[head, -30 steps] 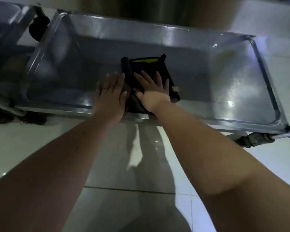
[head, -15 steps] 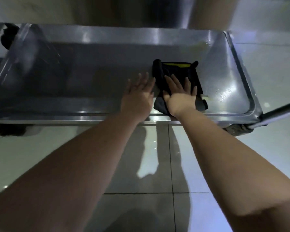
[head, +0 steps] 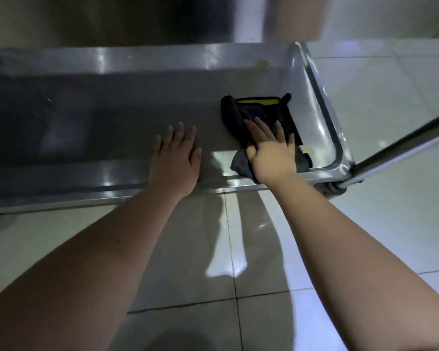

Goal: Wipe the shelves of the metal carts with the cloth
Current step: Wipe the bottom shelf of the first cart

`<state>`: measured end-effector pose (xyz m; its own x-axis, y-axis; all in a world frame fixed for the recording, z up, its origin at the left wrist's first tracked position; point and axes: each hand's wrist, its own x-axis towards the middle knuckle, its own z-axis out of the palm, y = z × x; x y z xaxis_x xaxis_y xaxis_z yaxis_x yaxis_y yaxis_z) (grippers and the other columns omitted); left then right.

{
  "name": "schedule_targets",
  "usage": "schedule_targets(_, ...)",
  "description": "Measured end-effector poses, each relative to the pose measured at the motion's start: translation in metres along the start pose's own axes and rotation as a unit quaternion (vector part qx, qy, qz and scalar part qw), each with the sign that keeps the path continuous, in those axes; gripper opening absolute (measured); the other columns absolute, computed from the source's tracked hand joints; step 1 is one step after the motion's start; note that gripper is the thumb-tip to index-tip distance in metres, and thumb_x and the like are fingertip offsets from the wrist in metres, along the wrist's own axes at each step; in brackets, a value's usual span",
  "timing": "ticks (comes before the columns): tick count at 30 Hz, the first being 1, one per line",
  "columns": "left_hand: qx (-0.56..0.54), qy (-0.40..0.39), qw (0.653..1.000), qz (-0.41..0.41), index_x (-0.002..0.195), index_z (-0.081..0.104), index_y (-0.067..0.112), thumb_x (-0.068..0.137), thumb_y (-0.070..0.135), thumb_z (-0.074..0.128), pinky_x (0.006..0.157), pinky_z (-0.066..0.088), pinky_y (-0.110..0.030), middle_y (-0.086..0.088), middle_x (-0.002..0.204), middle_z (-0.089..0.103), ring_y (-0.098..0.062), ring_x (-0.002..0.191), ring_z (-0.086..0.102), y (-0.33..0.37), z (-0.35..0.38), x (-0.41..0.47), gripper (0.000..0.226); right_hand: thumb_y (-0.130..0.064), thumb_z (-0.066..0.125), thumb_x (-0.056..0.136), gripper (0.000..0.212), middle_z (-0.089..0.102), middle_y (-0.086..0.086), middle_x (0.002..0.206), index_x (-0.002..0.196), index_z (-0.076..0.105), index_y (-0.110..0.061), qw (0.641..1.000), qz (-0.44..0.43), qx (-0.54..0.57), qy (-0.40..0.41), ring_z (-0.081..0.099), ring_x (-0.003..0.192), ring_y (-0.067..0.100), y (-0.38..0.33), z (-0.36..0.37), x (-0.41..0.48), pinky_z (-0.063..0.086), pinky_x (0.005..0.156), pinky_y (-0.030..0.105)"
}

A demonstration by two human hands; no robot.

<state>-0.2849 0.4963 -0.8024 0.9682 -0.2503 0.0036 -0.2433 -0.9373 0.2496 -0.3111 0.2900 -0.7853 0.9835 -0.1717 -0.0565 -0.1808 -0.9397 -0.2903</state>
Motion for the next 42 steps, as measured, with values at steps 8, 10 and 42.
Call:
schedule_targets(8, 0.04, 0.001, 0.999, 0.0, 0.153, 0.017, 0.023, 0.101, 0.035, 0.03, 0.119, 0.005, -0.044, -0.005, 0.161, 0.01, -0.026, 0.148, 0.008, 0.007, 0.0, 0.004, 0.055, -0.036, 0.034, 0.1, 0.053, 0.01, -0.018, 0.16, 0.15, 0.018, -0.042, 0.984, 0.177, 0.002, 0.018, -0.003, 0.149, 0.029, 0.088, -0.03, 0.029, -0.004, 0.115, 0.058)
schedule_targets(10, 0.046, -0.003, 0.999, -0.002, 0.153, 0.015, 0.022, 0.101, 0.035, 0.029, 0.119, 0.004, -0.044, -0.006, 0.161, 0.009, -0.027, 0.148, 0.007, 0.009, 0.0, 0.004, 0.055, -0.038, 0.032, 0.1, 0.053, 0.006, -0.019, 0.16, 0.15, 0.015, -0.044, 0.98, 0.2, -0.008, -0.002, -0.006, 0.148, 0.029, 0.071, -0.027, 0.04, -0.005, 0.113, 0.061)
schedule_targets(42, 0.027, 0.035, 0.999, -0.006, 0.152, 0.021, 0.022, 0.101, 0.035, 0.032, 0.119, 0.005, -0.038, -0.002, 0.16, 0.015, -0.022, 0.148, 0.011, -0.029, -0.005, 0.03, 0.055, -0.037, 0.041, 0.098, 0.053, 0.017, -0.017, 0.159, 0.148, 0.025, -0.042, 0.994, 0.098, 0.032, 0.023, 0.007, 0.148, 0.028, 0.054, -0.02, 0.096, 0.0, 0.115, 0.06)
